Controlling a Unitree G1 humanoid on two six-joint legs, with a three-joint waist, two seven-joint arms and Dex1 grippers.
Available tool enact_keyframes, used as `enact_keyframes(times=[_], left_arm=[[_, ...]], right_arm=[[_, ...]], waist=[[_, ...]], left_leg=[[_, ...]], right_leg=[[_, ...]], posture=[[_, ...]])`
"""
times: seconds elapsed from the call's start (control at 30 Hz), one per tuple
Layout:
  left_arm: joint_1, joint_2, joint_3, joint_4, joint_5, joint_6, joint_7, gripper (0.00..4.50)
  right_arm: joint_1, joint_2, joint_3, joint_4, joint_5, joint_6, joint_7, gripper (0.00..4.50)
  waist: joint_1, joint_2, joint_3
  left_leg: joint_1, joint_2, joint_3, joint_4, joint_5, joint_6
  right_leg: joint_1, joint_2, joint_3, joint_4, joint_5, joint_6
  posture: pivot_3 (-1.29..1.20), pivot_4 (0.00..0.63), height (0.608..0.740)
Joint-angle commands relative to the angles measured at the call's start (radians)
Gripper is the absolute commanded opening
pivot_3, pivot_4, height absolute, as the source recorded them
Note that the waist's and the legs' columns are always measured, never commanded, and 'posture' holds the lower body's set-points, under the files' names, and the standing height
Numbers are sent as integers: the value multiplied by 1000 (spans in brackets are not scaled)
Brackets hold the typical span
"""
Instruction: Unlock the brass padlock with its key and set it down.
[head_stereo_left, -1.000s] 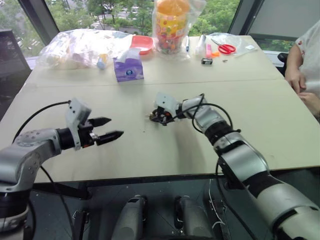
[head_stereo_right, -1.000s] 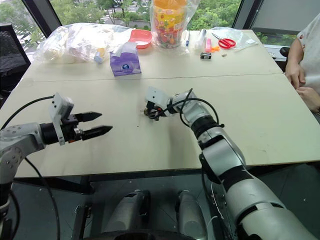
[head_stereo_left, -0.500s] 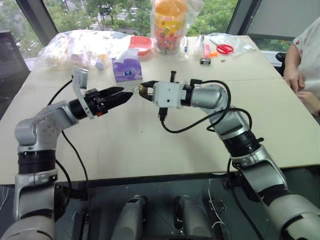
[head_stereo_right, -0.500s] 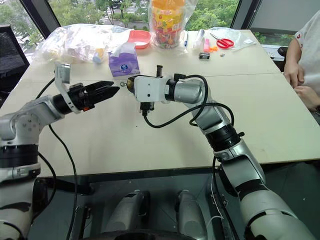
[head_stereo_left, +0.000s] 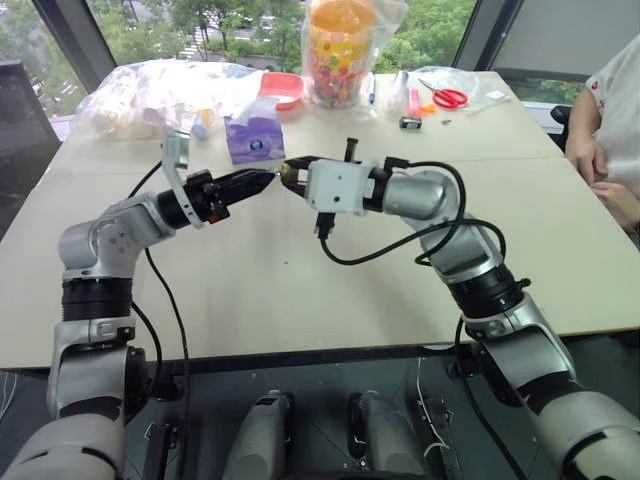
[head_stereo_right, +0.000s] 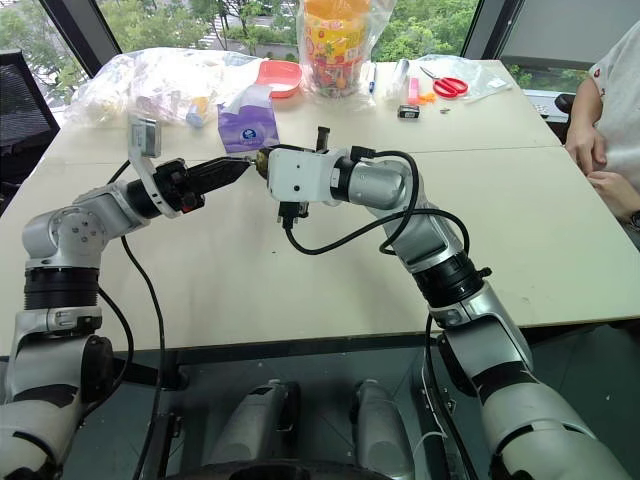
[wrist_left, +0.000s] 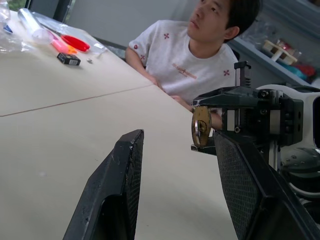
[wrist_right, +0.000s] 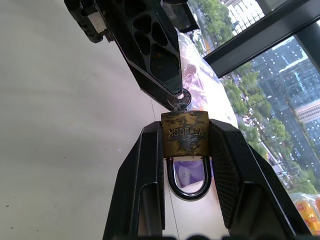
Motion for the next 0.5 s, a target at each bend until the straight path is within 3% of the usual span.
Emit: enact_keyframes(times=[0.03, 0.17, 0.2, 0.5], left_arm=[[-36, -5, 17, -4, -2, -21, -17, 1727], [-28, -9, 7, -15, 5, -24, -27, 219], [-27, -10, 7, -16, 6, -24, -27, 64], [-27, -6, -38, -39, 72, -82, -41, 64]], right_arm=[[-12, 2, -15, -43, 4, -2, -11, 711], [-15, 8, -12, -43, 4, 1, -12, 711], [-15, 9, -12, -45, 4, 2, -12, 711], [-8, 10, -4, -60, 11, 11, 5, 711]], waist=[[1, 0, 0], [0, 0, 0], [0, 0, 0], [1, 0, 0]], left_leg=[[0, 0, 0, 0, 0, 0], [0, 0, 0, 0, 0, 0], [0, 0, 0, 0, 0, 0], [0, 0, 0, 0, 0, 0]], right_leg=[[0, 0, 0, 0, 0, 0], [0, 0, 0, 0, 0, 0], [0, 0, 0, 0, 0, 0], [0, 0, 0, 0, 0, 0]], posture=[[0, 150, 740], [0, 150, 740], [0, 150, 740], [0, 150, 740]])
